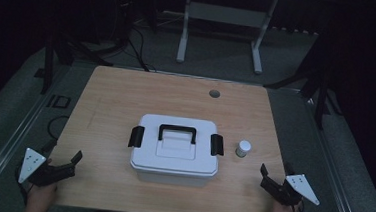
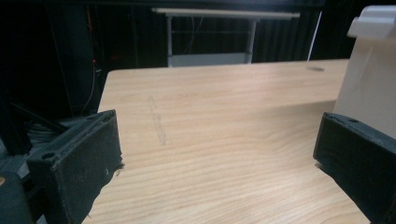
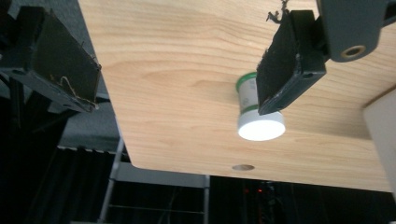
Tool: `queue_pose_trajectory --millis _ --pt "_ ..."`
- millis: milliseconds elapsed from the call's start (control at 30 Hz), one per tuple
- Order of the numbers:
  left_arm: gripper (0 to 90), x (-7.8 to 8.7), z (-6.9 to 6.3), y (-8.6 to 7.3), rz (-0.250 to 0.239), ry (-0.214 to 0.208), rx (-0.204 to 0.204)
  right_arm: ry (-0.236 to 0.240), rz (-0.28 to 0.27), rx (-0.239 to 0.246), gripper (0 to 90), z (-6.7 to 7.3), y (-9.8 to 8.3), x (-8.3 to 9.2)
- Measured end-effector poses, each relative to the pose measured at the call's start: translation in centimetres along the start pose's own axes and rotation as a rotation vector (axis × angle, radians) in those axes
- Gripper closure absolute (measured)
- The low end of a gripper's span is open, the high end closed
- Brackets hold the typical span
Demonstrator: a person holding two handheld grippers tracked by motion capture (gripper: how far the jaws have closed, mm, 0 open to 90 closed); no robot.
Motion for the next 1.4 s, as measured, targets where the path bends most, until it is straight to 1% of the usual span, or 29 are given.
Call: queue_pose_trajectory --millis 133,167,233,300,333,367,400,433,500,533,567,600,700,767,800,833,867,900,1033,1067,1100,1133,1167,1200,1233,1267,1300,1333,1400 --pt "0.3 -0.2 0.4 0.1 0.019 -0.015 0.004 -0.016 0.011 -0.028 13.3 -0.4 -0.2 0.3" --pt "0.3 -0.4 0.5 0.2 0.059 -0.065 0.021 0.000 0.007 -0.044 13.4 -0.6 -0.3 0.6" --pt "0.3 -0.5 0.4 0.2 0.100 -0.118 0.002 0.019 -0.004 -0.048 13.3 -0.5 -0.3 0.8" --pt "0.3 -0.5 0.4 0.2 0.100 -0.118 0.002 0.032 -0.004 -0.048 13.3 -0.5 -0.3 0.8" --pt "0.3 -0.5 0.2 0.0 0.210 -0.207 -0.010 0.047 -0.002 -0.042 13.3 -0.4 -0.3 0.8" --pt "0.3 -0.5 0.2 0.1 0.237 -0.215 -0.020 0.063 -0.003 -0.040 13.3 -0.3 -0.2 0.7" --pt "0.3 -0.5 0.1 0.2 0.284 -0.230 -0.037 0.071 -0.006 -0.039 13.3 -0.3 -0.1 0.7" --pt "0.3 -0.5 0.1 0.3 0.315 -0.246 -0.037 0.080 -0.006 -0.043 13.3 -0.4 0.0 0.6" --pt "0.3 -0.5 0.2 0.6 0.359 -0.261 -0.038 0.086 -0.005 -0.054 13.3 -0.6 0.0 0.4" --pt "0.3 -0.5 0.2 0.6 0.359 -0.261 -0.038 0.087 -0.005 -0.057 13.3 -0.6 0.1 0.3" --pt "0.3 -0.6 0.4 0.9 0.408 -0.264 -0.060 0.099 -0.006 -0.061 13.3 -0.7 0.2 0.2" --pt "0.3 -0.6 0.5 1.1 0.447 -0.276 -0.065 0.101 -0.010 -0.055 13.3 -0.8 0.2 0.1" --pt "0.3 -0.7 0.6 1.4 0.520 -0.295 -0.084 0.103 0.000 -0.043 13.3 -1.1 0.2 -0.4" --pt "0.3 -0.6 0.5 1.6 0.568 -0.311 -0.121 0.099 0.011 -0.049 13.3 -1.1 0.1 -0.5" --pt "0.3 -0.6 0.5 1.6 0.568 -0.311 -0.121 0.099 0.011 -0.049 13.3 -1.1 0.1 -0.5" --pt "0.3 -0.5 0.4 1.6 0.635 -0.336 -0.165 0.102 0.001 -0.050 13.3 -1.1 0.1 -0.4" --pt "0.3 -0.5 0.4 1.6 0.635 -0.336 -0.165 0.102 0.001 -0.050 13.3 -1.1 0.1 -0.4" --pt "0.3 -0.4 0.3 1.6 0.698 -0.348 -0.209 0.107 0.000 -0.056 13.3 -1.1 0.0 -0.3" --pt "0.3 -0.2 0.3 1.7 0.770 -0.352 -0.278 0.111 0.004 -0.048 13.3 -0.9 -0.1 -0.3" --pt "0.3 -0.2 0.3 1.7 0.770 -0.352 -0.278 0.112 0.006 -0.046 13.3 -0.8 -0.1 -0.3" --pt "0.3 0.0 0.4 1.8 0.809 -0.354 -0.307 0.112 0.009 -0.043 13.3 -0.8 -0.1 -0.3" --pt "0.3 0.0 0.4 1.8 0.809 -0.354 -0.307 0.112 0.009 -0.043 13.3 -0.8 -0.1 -0.3" --pt "0.3 0.0 0.4 1.8 0.831 -0.362 -0.312 0.113 0.009 -0.042 13.3 -0.8 -0.1 -0.3" --pt "0.3 0.2 0.4 1.9 0.868 -0.368 -0.341 0.113 0.010 -0.042 13.3 -0.8 -0.1 -0.3" --pt "0.3 0.2 0.4 2.0 0.888 -0.367 -0.358 0.113 0.010 -0.043 13.3 -0.8 -0.1 -0.3" --pt "0.3 0.3 0.4 2.1 0.906 -0.370 -0.371 0.114 0.012 -0.044 13.3 -0.8 -0.2 -0.3" --pt "0.3 0.3 0.4 2.1 0.906 -0.370 -0.371 0.114 0.012 -0.044 13.3 -0.8 -0.2 -0.3" --pt "0.3 0.3 0.2 2.4 0.941 -0.381 -0.384 0.115 0.014 -0.045 13.3 -0.8 -0.2 -0.3" --pt "0.3 0.4 0.1 2.5 0.973 -0.392 -0.399 0.117 0.017 -0.041 13.3 -0.7 -0.2 -0.3"
Point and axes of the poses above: each handheld gripper's, and its own axes: x roughly backward along the jaws, y roughly out of its top, z roughly to its left, the point moved 5 cm from there along -x, roughly forward along the jaws, and after that the axes turned 4 degrees about y, right-handed, at the moved point
